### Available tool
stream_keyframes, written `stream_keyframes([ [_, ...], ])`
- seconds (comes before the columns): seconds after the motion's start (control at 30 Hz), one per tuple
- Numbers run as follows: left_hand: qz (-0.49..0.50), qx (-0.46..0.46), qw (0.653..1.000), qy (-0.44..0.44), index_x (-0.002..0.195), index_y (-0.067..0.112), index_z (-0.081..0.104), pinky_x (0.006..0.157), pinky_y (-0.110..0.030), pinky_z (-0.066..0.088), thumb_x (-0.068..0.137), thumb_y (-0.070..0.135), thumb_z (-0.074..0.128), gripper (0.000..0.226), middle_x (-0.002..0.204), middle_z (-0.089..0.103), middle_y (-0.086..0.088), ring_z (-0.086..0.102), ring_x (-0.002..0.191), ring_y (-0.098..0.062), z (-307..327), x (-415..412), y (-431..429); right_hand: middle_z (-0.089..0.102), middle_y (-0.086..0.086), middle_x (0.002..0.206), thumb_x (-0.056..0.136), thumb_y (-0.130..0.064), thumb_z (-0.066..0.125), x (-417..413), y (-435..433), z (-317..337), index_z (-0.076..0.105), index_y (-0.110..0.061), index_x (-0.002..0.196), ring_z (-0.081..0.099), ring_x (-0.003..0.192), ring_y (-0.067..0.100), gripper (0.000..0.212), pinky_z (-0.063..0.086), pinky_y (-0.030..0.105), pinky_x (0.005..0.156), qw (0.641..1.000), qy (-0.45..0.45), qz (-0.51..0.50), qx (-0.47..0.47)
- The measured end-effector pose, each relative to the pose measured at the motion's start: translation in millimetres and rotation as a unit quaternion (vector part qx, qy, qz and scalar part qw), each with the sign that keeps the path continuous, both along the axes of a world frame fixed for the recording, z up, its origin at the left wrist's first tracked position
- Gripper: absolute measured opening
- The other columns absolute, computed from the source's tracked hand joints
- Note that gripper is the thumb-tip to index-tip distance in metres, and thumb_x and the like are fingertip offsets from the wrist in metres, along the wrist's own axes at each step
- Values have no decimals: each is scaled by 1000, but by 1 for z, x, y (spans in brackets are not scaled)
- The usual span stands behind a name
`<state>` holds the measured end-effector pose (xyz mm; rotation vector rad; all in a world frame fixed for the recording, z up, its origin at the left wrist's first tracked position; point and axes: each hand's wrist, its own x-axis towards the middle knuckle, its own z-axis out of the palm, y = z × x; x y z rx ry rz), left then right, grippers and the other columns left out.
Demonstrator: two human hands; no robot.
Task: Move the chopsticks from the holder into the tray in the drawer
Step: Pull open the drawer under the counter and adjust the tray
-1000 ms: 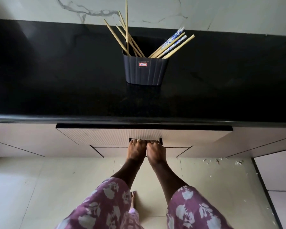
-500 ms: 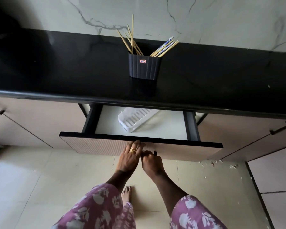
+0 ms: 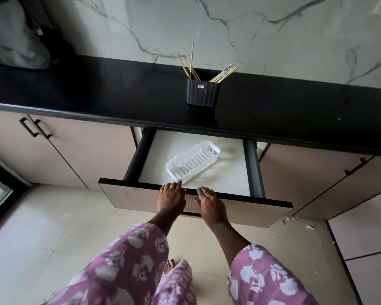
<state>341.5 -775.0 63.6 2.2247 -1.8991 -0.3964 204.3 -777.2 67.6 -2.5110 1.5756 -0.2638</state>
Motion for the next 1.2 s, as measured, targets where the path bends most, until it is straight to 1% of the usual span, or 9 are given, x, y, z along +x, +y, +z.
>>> stream_keyframes([
  [0.07,10,29,999,10,145,13,33,112,-34,19,101,31,29,47,145,42,-5,34,135,-25,3,-1,9,76,-5,86,50,-28,91,-1,11,8,76,-16,88,72,80,7,42,55,14,64,999,13,-25,-24],
  [0.1,9,42,999,17,145,14,31,113,-35,17,101,32,28,48,148,38,-4,31,136,-25,3,-1,14,74,-4,98,65,-26,84,-2,15,11,73,-15,98,70,91,8,36,55,17,71,999,16,-35,-23],
  [0.17,4,57,998,28,148,15,25,116,-36,13,102,33,27,49,154,29,-2,22,141,-23,1,0,20,63,0,126,93,-24,53,-1,17,12,58,-14,122,58,117,15,30,51,28,87,999,38,-25,22],
  [0.23,4,65,997,37,150,16,19,118,-37,8,102,33,25,51,157,20,0,11,146,-23,-2,0,26,57,-2,133,99,-23,39,-3,19,9,52,-15,127,53,123,17,32,49,32,90,998,38,-16,38],
  [0.4,14,68,996,48,150,14,19,119,-37,7,102,32,25,51,158,20,0,9,147,-22,-3,0,28,61,2,129,96,-22,44,-2,22,12,57,-16,124,58,116,26,32,49,34,90,997,28,-32,70],
  [0.63,116,39,989,77,131,5,44,112,-35,23,91,12,39,41,139,46,-11,37,132,-26,10,10,-20,71,13,104,91,-51,48,-8,-20,28,69,-15,99,63,101,35,43,49,35,82,992,1,-85,92],
  [0.83,249,166,934,193,127,1,43,104,-38,39,84,8,42,44,132,51,-17,47,123,-35,0,28,-73,68,14,110,97,-41,43,-13,-97,20,67,-15,109,61,106,33,38,48,34,81,978,5,-175,114],
  [0.97,348,231,877,238,125,3,47,100,-37,46,82,16,50,46,126,58,-15,55,117,-34,-21,36,-110,64,16,118,98,-30,44,-8,-164,7,60,-12,120,57,112,34,33,48,35,86,964,-20,-227,140],
  [1.2,325,314,866,213,123,-2,57,91,-30,48,90,11,42,39,123,61,-16,60,112,-29,-44,45,-136,50,18,133,98,-14,41,-1,-242,-23,44,-1,127,47,124,35,33,45,43,93,926,-61,-312,203],
])
